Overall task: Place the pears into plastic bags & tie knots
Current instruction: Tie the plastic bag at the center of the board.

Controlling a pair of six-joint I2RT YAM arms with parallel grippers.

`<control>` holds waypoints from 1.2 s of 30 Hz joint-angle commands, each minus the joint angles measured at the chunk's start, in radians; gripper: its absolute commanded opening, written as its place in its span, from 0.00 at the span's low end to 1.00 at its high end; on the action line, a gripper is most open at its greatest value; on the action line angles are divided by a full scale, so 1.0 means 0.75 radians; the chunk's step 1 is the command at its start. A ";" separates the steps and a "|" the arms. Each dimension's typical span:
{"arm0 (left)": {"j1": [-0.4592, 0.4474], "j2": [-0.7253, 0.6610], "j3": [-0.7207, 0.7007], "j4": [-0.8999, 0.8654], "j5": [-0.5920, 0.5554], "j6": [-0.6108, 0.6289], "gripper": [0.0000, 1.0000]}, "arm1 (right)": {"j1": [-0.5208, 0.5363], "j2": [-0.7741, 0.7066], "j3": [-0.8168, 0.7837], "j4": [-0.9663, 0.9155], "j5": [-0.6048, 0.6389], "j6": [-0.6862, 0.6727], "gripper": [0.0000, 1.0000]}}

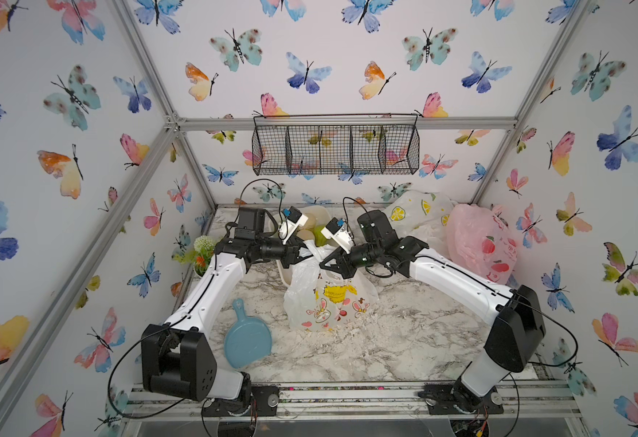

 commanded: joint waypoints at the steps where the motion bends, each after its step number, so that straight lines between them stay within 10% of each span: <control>1: 0.019 -0.029 -0.021 0.045 0.077 0.023 0.16 | -0.015 0.032 0.026 -0.093 -0.050 -0.041 0.03; 14: 0.019 -0.051 -0.057 -0.075 0.161 0.151 0.57 | -0.052 0.035 0.014 -0.044 -0.116 -0.015 0.03; 30: -0.023 0.002 -0.022 -0.141 0.153 0.200 0.69 | -0.055 0.039 0.002 -0.077 -0.083 -0.063 0.03; 36: -0.031 0.086 -0.001 -0.035 0.054 0.048 0.57 | -0.055 0.032 -0.002 -0.082 -0.090 -0.076 0.03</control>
